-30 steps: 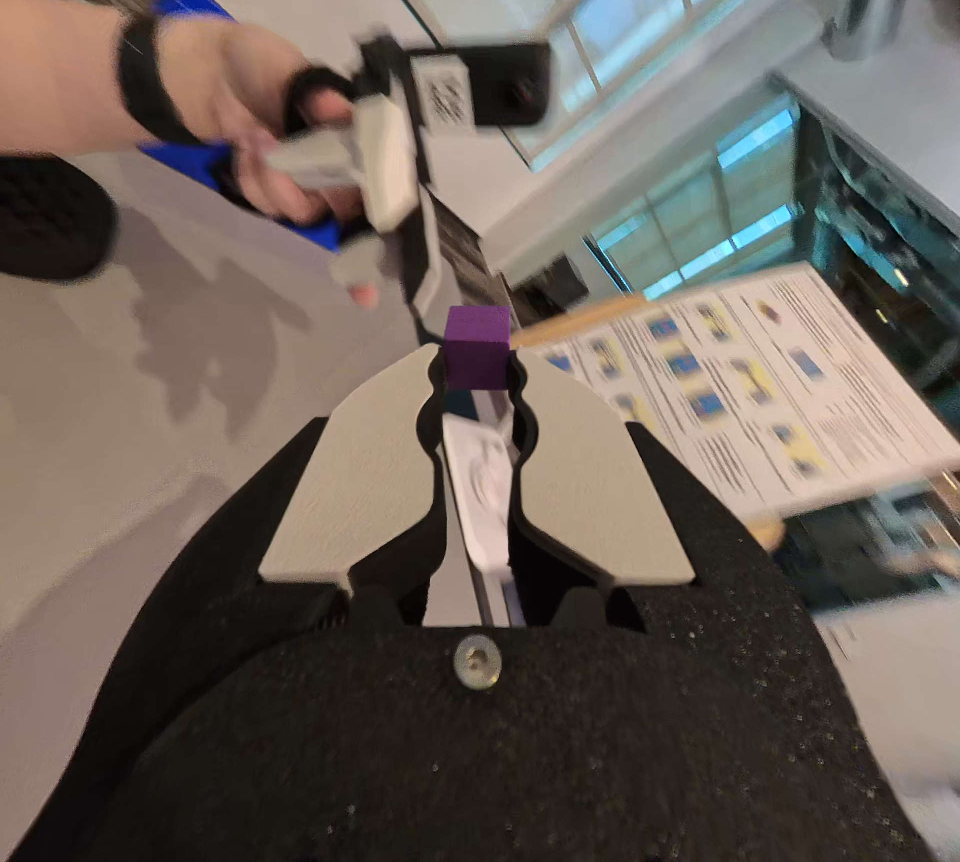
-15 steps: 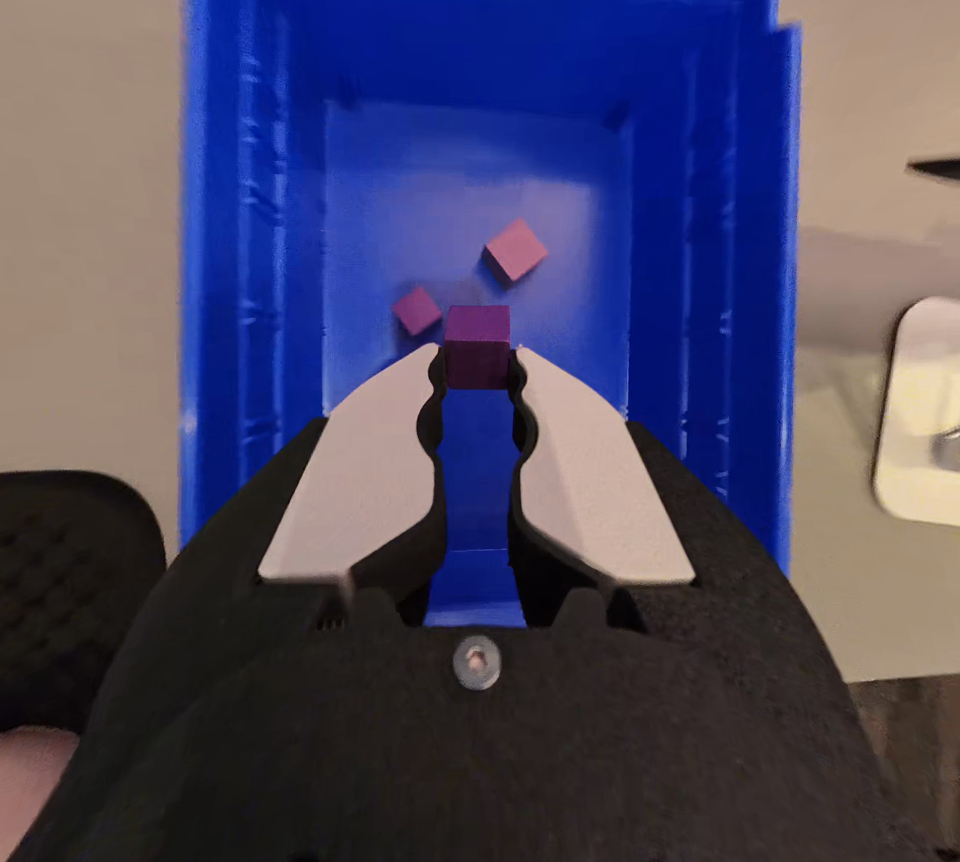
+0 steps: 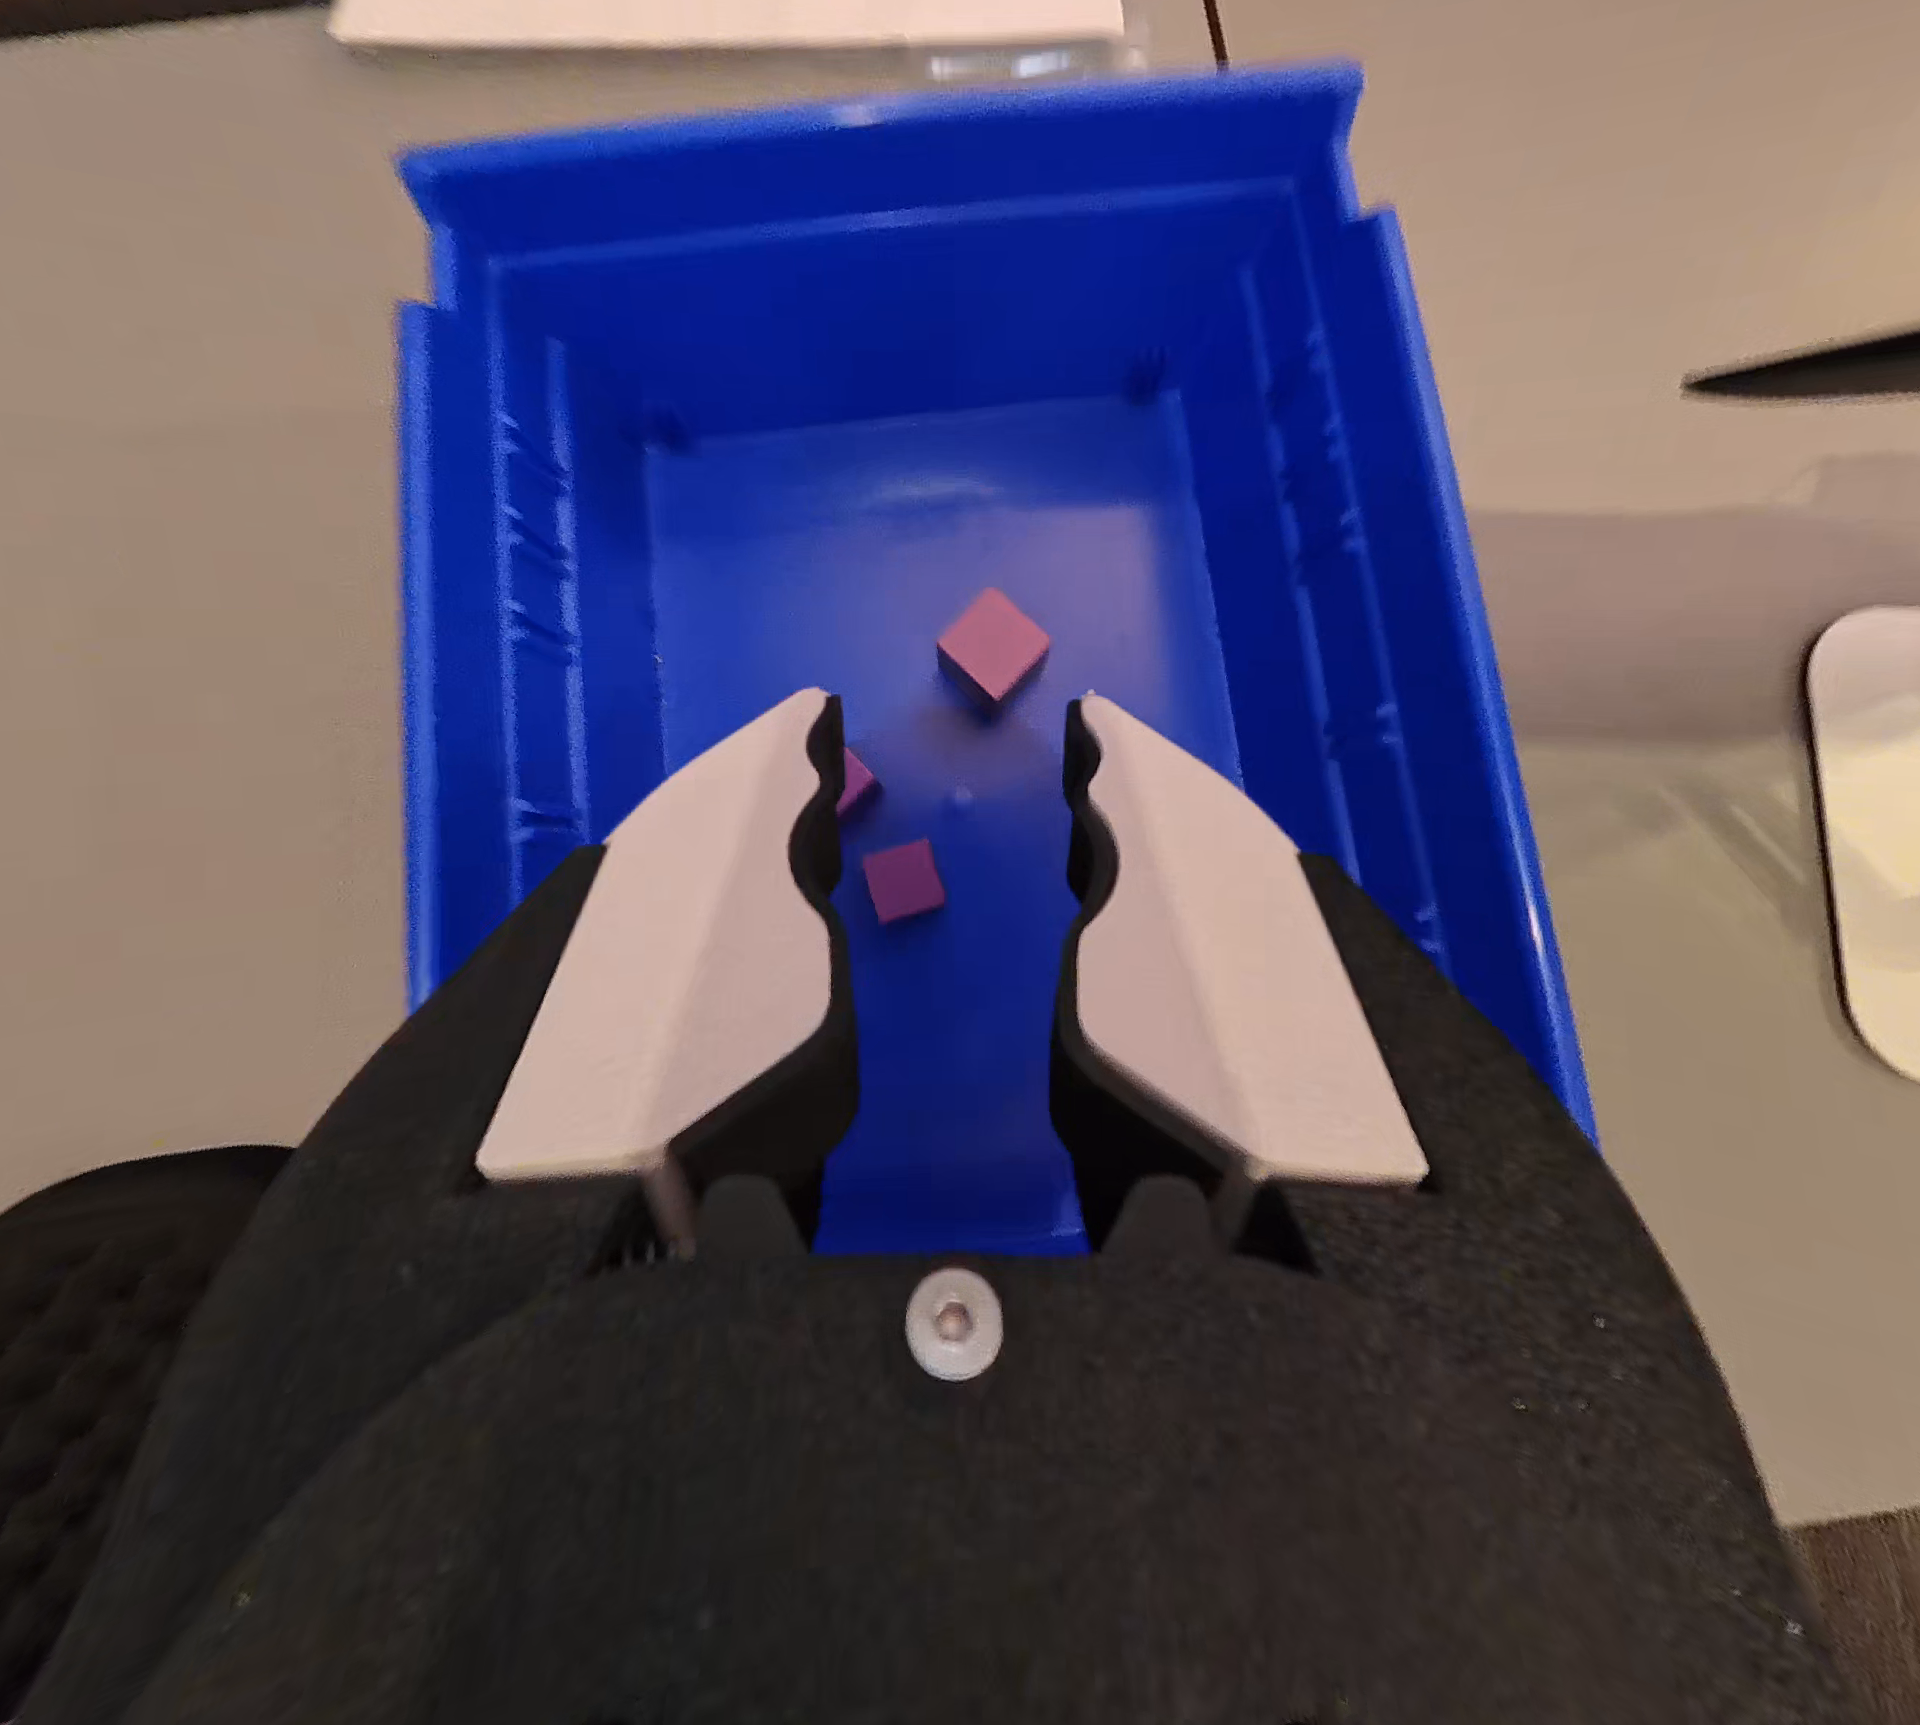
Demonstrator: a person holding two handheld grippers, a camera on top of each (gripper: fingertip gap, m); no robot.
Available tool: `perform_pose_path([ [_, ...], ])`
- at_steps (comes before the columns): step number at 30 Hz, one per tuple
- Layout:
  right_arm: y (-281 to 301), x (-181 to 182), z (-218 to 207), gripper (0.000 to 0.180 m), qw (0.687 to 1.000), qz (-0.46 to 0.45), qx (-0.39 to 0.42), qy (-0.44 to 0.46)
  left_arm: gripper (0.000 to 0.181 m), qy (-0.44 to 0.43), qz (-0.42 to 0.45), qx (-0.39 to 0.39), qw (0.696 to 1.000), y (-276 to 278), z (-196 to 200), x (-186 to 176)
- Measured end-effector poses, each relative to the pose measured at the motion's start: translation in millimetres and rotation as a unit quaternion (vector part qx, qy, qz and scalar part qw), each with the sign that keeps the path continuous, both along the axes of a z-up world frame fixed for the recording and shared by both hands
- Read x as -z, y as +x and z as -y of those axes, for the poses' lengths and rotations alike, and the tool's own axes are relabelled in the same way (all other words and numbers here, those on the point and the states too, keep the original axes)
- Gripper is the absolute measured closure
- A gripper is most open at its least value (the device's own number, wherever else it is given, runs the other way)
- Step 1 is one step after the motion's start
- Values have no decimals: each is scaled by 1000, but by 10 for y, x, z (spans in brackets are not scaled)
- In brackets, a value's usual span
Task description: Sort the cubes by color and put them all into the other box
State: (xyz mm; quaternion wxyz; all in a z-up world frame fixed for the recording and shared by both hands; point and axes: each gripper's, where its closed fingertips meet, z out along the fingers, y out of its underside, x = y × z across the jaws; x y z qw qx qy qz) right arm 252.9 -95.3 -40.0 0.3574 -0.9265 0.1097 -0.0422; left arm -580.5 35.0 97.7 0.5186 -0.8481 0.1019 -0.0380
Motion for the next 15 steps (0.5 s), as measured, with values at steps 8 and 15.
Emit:
perform_pose_path([
  [8, -274, -311, -235, 138, 996, 63, -51, 20, 150, -186, -91, -123, 971, -1012, 312, 759],
  [15, -492, -332, -425, 138, 993, 71, -94, 21, 146, -338, -95, -98, 931, -1425, 346, 1301],
])
